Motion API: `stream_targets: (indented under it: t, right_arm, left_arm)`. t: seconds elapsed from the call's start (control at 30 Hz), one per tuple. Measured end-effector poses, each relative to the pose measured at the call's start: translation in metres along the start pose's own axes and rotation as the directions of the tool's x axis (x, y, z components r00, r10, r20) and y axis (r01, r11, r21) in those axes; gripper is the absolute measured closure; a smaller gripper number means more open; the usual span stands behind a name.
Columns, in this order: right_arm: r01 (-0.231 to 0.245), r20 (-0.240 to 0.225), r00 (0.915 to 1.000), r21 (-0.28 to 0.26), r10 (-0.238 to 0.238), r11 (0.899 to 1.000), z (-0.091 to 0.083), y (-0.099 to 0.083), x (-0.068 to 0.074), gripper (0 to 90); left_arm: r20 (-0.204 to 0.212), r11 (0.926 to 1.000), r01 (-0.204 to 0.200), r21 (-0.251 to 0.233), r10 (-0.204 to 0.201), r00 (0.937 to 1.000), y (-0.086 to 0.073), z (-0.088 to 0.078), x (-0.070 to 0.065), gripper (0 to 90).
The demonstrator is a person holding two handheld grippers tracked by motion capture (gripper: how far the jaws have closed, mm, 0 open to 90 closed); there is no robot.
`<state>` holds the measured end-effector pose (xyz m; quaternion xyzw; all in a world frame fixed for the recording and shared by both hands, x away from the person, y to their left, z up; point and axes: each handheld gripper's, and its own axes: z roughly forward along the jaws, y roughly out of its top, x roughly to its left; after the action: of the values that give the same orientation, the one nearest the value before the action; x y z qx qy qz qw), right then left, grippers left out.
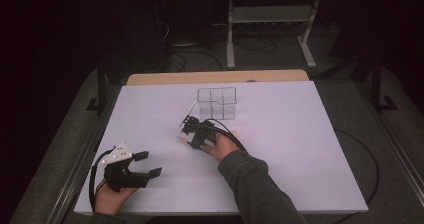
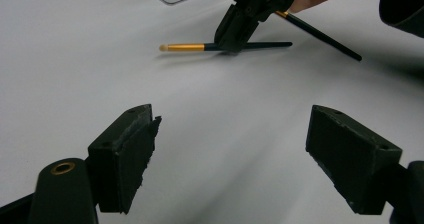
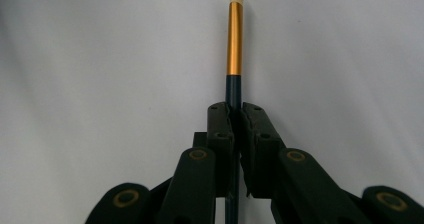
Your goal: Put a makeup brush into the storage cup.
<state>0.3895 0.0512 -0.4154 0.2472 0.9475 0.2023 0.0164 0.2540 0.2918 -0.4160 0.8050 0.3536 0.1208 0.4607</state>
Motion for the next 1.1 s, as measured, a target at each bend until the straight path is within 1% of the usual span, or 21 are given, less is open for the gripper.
stream_targets:
  t: [0.07, 0.17, 0.3, 0.33, 0.4, 0.47, 0.5, 0.53, 0.57, 0.6, 0.73, 0.8, 0.83, 0.87, 0.9, 0.93, 0.97, 1.0, 1.03, 1.07, 1.1]
  right_arm:
    - [-0.008, -0.02, 0.9998, -0.019, 0.008, 1.0, -0.007, -0.005, -0.002, 82.7]
    - [-0.007, -0.034, 0.9994, -0.039, 0.005, 0.999, -0.014, -0.012, -0.004, 82.7]
    - [-0.003, -0.036, 0.9993, -0.06, 0.0, 0.998, -0.02, -0.018, -0.005, 82.7]
    - [-0.007, -0.045, 0.999, -0.068, 0.004, 0.998, -0.022, -0.02, -0.005, 82.7]
    - [0.002, -0.07, 0.9975, -0.082, -0.007, 0.997, -0.028, -0.025, -0.006, 82.7]
    - [0.005, -0.078, 0.9969, -0.085, -0.012, 0.996, -0.03, -0.026, -0.006, 82.7]
    - [0.006, -0.089, 0.9959, -0.095, -0.014, 0.995, -0.036, -0.031, -0.006, 82.7]
    - [0.006, -0.089, 0.9959, -0.095, -0.014, 0.995, -0.036, -0.031, -0.006, 82.7]
    - [0.0, -0.103, 0.9946, -0.122, -0.013, 0.993, -0.042, -0.036, -0.007, 82.7]
    - [0.0, -0.103, 0.9946, -0.122, -0.013, 0.993, -0.042, -0.036, -0.007, 82.7]
    - [0.003, -0.115, 0.9932, -0.163, -0.022, 0.987, -0.052, -0.048, -0.006, 82.7]
    - [0.004, -0.122, 0.9921, -0.187, -0.028, 0.982, -0.058, -0.059, -0.005, 82.7]
    - [0.004, -0.122, 0.9921, -0.187, -0.028, 0.982, -0.058, -0.059, -0.005, 82.7]
    - [0.008, -0.131, 0.9908, -0.209, -0.036, 0.978, -0.063, -0.066, -0.005, 82.7]
    - [0.007, -0.135, 0.9901, -0.221, -0.038, 0.975, -0.065, -0.069, -0.005, 82.7]
    - [0.007, -0.135, 0.9901, -0.221, -0.038, 0.975, -0.065, -0.069, -0.005, 82.7]
    - [0.01, -0.138, 0.9895, -0.233, -0.044, 0.972, -0.067, -0.074, -0.005, 82.7]
    - [0.019, -0.137, 0.9891, -0.246, -0.054, 0.969, -0.068, -0.077, -0.005, 82.7]
    - [0.019, -0.137, 0.9891, -0.246, -0.054, 0.969, -0.068, -0.077, -0.005, 82.7]
    - [0.021, -0.142, 0.9881, -0.259, -0.06, 0.966, -0.071, -0.081, -0.005, 82.7]
    - [0.021, -0.142, 0.9881, -0.259, -0.06, 0.966, -0.071, -0.081, -0.005, 82.7]
  left_arm:
    - [0.002, 1.0, 0.002, 0.002, -0.002, 1.0, 0.0, 0.0, 0.0, 19.1]
    - [0.004, 0.9999, -0.008, 0.01, 0.008, 1.0, 0.0, 0.001, -0.001, 19.2]
    - [0.008, 0.9999, -0.009, 0.01, 0.009, 0.9999, 0.0, 0.002, -0.001, 19.3]
    - [0.008, 0.9999, -0.012, 0.012, 0.012, 0.9999, 0.0, 0.002, -0.001, 19.4]
    - [0.004, 0.9996, -0.021, 0.019, 0.021, 0.9998, 0.0, 0.002, -0.001, 19.6]
    - [0.005, 0.9996, -0.021, 0.017, 0.021, 0.9998, 0.0, 0.002, -0.002, 19.6]
    - [0.008, 0.9997, -0.019, 0.012, 0.019, 0.9998, 0.0, 0.001, -0.002, 19.7]
    - [0.008, 0.9997, -0.019, 0.012, 0.019, 0.9998, 0.0, 0.001, -0.002, 19.9]
    - [0.014, 1.0, -0.005, 0.001, 0.005, 0.9999, 0.0, 0.002, -0.004, 20.2]
    - [0.014, 1.0, -0.005, 0.001, 0.005, 0.9999, 0.0, 0.002, -0.004, 20.3]
    - [0.019, 1.0, -0.002, 0.0, 0.002, 0.9998, 0.0, 0.002, -0.006, 20.6]
    - [0.021, 0.9999, -0.011, 0.002, 0.011, 0.9997, 0.001, 0.004, -0.008, 20.6]
    - [0.021, 0.9999, -0.011, 0.002, 0.011, 0.9997, 0.001, 0.004, -0.008, 20.6]
    - [0.025, 0.9999, -0.012, 0.001, 0.012, 0.9996, 0.002, 0.004, -0.008, 20.6]
    - [0.027, 0.9999, -0.011, 0.002, 0.011, 0.9996, 0.003, 0.004, -0.009, 20.6]
    - [0.027, 0.9999, -0.017, -0.002, 0.017, 0.9995, 0.004, 0.005, -0.009, 20.6]
    - [0.039, 0.9999, -0.014, -0.004, 0.015, 0.9991, 0.006, 0.007, -0.01, 20.7]
    - [0.039, 0.9999, -0.014, -0.004, 0.015, 0.9991, 0.006, 0.007, -0.01, 21.4]
    - [0.048, 0.9999, -0.009, -0.004, 0.01, 0.9988, 0.007, 0.008, -0.01, 21.4]
    - [0.055, 0.9998, -0.022, 0.002, 0.022, 0.9982, 0.009, 0.009, -0.01, 23.3]
    - [0.061, 0.9998, -0.022, 0.004, 0.021, 0.9979, 0.011, 0.009, -0.011, 23.3]
